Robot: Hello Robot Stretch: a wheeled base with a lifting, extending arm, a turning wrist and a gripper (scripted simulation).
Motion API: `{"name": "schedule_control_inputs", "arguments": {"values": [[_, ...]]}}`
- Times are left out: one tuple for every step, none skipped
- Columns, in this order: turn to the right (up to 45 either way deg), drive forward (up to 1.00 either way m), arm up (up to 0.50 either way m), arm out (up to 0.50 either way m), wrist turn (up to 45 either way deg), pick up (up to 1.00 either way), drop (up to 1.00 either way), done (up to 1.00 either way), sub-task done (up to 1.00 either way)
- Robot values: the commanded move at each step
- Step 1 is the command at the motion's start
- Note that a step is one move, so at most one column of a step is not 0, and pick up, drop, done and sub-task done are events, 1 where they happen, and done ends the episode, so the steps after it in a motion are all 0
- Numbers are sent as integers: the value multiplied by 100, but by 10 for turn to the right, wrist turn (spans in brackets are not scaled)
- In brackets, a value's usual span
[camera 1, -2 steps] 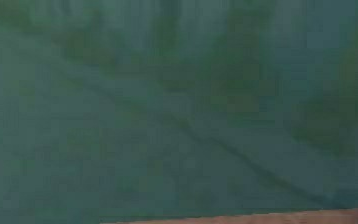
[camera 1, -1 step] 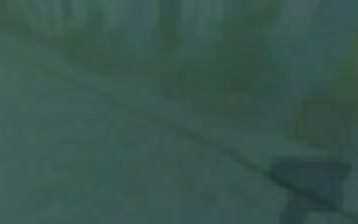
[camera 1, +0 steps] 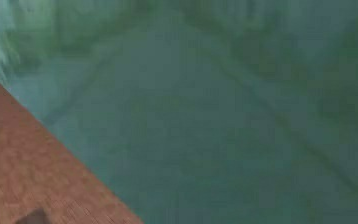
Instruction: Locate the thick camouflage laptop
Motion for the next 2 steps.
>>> {"name": "schedule_control_inputs", "arguments": {"values": [[-450, 0, 0, 0, 0, 0, 0, 0, 0], [-180, 0, 0, 0, 0, 0, 0, 0, 0]]}}
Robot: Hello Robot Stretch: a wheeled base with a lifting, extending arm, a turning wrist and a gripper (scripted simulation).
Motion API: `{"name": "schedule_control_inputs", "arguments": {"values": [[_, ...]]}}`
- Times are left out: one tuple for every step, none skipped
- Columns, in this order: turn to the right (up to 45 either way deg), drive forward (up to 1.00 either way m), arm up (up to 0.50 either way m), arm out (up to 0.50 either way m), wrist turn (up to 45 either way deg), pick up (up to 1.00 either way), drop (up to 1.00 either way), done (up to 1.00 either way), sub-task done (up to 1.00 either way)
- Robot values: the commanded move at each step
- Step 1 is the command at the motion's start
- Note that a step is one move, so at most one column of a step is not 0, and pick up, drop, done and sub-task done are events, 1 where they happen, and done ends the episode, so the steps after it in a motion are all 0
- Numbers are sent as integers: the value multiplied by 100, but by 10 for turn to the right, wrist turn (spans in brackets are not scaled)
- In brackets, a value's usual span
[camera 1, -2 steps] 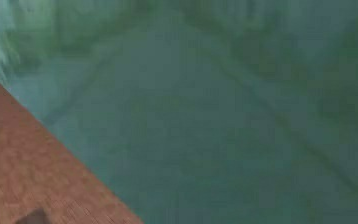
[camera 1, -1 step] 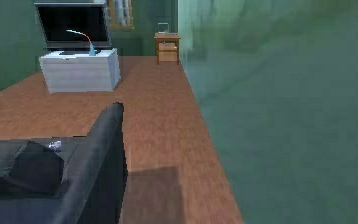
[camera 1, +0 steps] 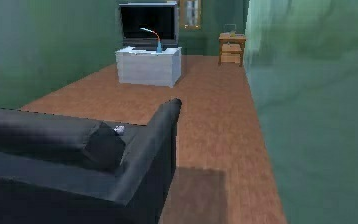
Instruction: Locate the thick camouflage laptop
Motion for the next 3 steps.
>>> {"name": "schedule_control_inputs", "arguments": {"values": [[-30, 0, 0, 0, 0, 0, 0, 0, 0], [0, 50, 0, 0, 0, 0, 0, 0, 0], [150, 0, 0, 0, 0, 0, 0, 0, 0]]}}
